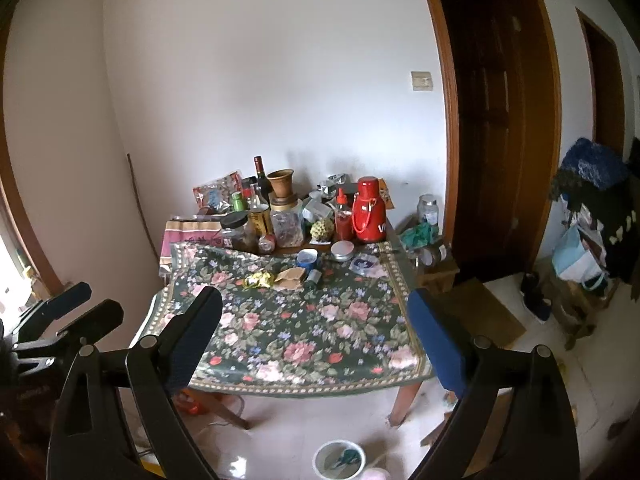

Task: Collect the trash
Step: 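Raise both tools back up toward the table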

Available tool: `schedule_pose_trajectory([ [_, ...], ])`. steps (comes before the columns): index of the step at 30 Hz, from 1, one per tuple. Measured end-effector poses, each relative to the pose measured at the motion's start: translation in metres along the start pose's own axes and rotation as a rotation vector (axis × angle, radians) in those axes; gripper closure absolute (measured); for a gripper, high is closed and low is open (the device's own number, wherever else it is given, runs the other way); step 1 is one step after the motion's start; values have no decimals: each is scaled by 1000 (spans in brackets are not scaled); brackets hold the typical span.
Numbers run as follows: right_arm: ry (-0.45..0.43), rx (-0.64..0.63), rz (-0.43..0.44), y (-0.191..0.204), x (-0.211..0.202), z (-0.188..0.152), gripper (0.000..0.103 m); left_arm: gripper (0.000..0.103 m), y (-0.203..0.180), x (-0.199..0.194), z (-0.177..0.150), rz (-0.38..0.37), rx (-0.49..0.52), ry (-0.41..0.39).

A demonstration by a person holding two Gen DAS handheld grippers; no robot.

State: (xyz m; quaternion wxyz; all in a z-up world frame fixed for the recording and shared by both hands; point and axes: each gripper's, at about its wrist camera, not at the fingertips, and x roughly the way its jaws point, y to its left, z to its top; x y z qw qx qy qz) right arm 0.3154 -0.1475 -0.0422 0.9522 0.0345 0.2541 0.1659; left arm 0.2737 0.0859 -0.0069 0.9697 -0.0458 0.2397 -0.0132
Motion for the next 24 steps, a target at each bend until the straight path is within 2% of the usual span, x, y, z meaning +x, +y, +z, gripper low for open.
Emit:
schedule_pose_trajectory([
  [6, -10, -72, 13, -12, 37, 28, 10, 10, -1, 51, 25, 52, -48, 10],
  [12, 18, -125, 70, -31, 81, 66, 10, 10, -5, 94, 59, 136, -93, -10],
  [20, 59, -159, 139, -55, 136, 89, 10, 10, 2, 143, 81, 255, -148, -12],
  [24, 107, -157, 149, -60, 168, 91, 10, 10, 16, 169, 83, 289, -172, 35],
])
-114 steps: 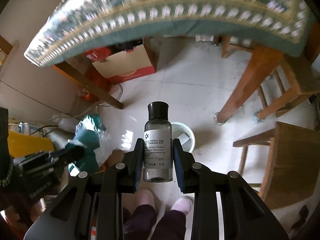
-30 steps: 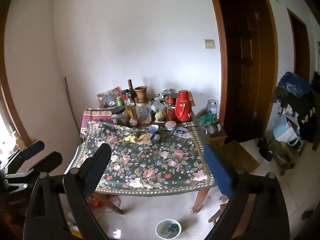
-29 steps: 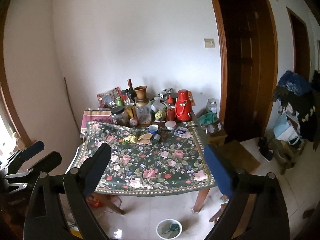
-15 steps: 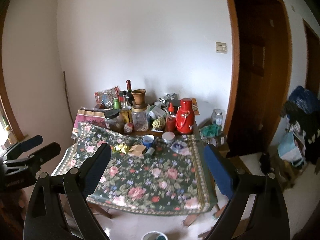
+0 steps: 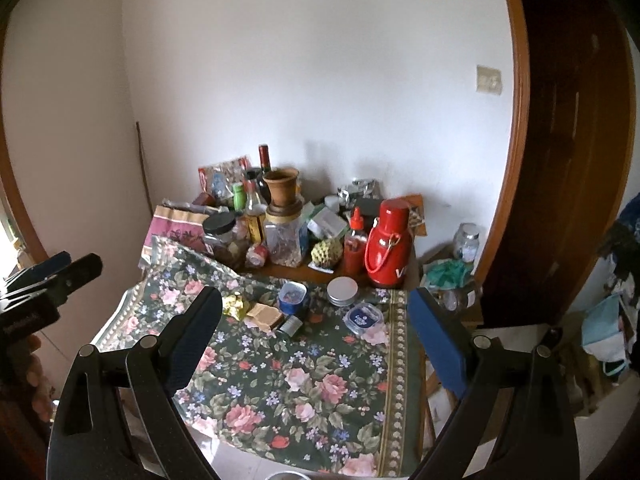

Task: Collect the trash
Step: 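Raise both tools back up toward the table, then grasp the yellow snack wrapper with left tool while right grasps dark green bottle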

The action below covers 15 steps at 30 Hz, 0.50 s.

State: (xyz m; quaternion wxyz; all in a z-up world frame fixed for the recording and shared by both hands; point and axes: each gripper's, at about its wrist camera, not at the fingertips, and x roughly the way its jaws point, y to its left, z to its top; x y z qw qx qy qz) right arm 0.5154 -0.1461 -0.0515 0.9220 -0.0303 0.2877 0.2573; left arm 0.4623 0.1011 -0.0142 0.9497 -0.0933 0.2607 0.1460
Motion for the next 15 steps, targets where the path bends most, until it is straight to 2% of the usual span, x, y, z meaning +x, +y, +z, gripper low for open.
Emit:
schedule_pose_trajectory([
  [4, 46, 5, -7, -4, 33, 4, 10, 10, 10, 34, 3, 9, 1, 44],
  [8, 100, 46, -30, -6, 72, 4, 10, 10, 27, 92, 4, -58, -39, 148],
  [10, 142, 81, -50, -5, 94, 0, 10, 10, 32, 121, 2, -70, -27, 192],
  [13, 225, 134, -83, -2, 129, -8, 11, 10, 43, 169, -1, -94, 3, 282],
  [15, 287, 181, -93, 0, 155, -15, 11, 10, 53, 208, -7, -119, 2, 374],
])
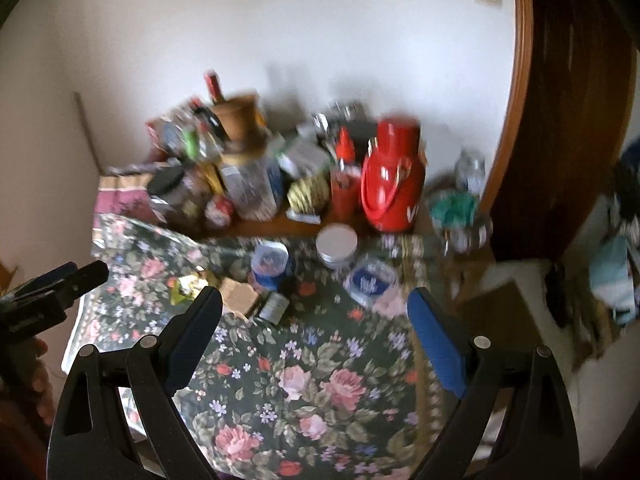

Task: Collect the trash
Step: 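Grasp the yellow snack wrapper with left tool while right grasps dark green bottle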

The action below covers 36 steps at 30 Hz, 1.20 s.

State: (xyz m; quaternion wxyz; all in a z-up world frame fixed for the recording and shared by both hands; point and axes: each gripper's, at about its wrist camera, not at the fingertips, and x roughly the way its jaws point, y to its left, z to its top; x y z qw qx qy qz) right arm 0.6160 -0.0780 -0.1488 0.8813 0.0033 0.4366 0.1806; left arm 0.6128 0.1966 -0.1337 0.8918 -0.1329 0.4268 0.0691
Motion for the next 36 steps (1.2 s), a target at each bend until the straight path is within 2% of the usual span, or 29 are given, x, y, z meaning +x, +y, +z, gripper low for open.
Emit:
schedule_pose_trajectory([
  [5, 142, 77, -10, 5, 68, -3, 11, 11, 30, 81, 4, -25, -29, 172],
  [10, 223, 96, -35, 11, 120, -10, 11, 26, 46, 144, -2, -29, -26, 289],
  [12, 254, 113, -26, 11, 137, -15, 11, 27, 48, 163, -5, -23, -13, 324],
  [18, 322, 150, 14, 12, 172, -18, 22, 27, 52, 191, -8, -2, 2, 352],
  [22, 363, 147, 43, 19, 189, -20, 39, 27, 52, 200, -11, 26, 17, 347],
  [25, 363, 148, 50, 22, 196, -22, 42, 27, 53, 203, -11, 40, 24, 333],
  [27, 367, 146, 55, 24, 199, -23, 50, 30, 56, 205, -11, 46, 16, 329],
  [28, 378, 137, 53, 25, 201, -23, 58, 34, 56, 207, -10, 52, 15, 320],
  [29, 388, 126, 46, 26, 204, -24, 62, 36, 56, 209, -9, 61, 18, 315],
  [33, 376, 92, 24, 29, 202, -26, 62, 50, 61, 207, -7, 65, 12, 300],
  [35, 366, 72, 10, 31, 199, -28, 63, 62, 65, 204, -7, 82, 17, 301],
  [36, 364, 62, 8, 31, 198, -30, 63, 72, 66, 202, -8, 87, 22, 305],
])
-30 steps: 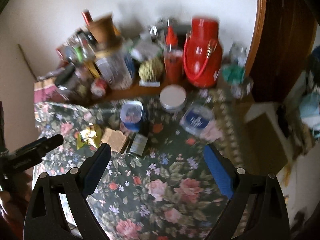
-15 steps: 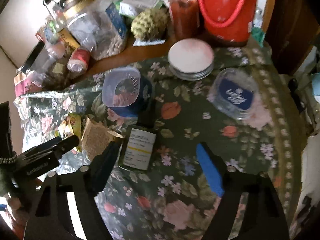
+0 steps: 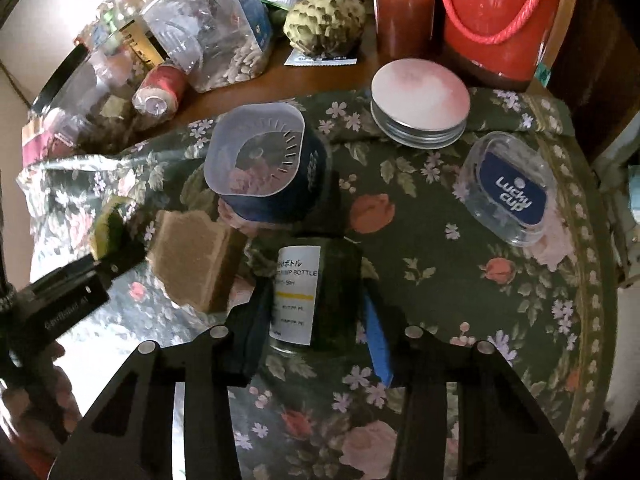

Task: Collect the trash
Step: 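Grasp the yellow snack wrapper with left tool while right grasps dark green bottle, then carry the snack wrapper and green bottle down over the white bucket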

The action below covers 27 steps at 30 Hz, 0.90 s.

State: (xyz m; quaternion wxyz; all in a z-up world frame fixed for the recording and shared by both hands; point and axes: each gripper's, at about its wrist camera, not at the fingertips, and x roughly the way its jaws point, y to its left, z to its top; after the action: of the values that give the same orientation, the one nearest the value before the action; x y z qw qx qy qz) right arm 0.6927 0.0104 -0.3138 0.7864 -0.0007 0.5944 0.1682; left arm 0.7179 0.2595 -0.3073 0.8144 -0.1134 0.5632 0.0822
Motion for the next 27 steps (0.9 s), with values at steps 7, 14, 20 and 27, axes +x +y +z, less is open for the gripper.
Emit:
schedule_pose_trajectory([
  [7, -20, -3, 19, -14, -24, -14, 64, 90, 11, -28, -13, -17, -21, -4],
  [14, -77, 10, 61, -36, -69, -28, 64, 90, -2, -81, -28, 1, -17, -84],
  [20, -168, -27, 91, -46, -120, -37, 64, 90, -34, -137, -44, -8, -13, -188],
  [27, -323, -130, 106, -58, -191, -60, 64, 90, -95, -202, -74, -27, -21, -338],
])
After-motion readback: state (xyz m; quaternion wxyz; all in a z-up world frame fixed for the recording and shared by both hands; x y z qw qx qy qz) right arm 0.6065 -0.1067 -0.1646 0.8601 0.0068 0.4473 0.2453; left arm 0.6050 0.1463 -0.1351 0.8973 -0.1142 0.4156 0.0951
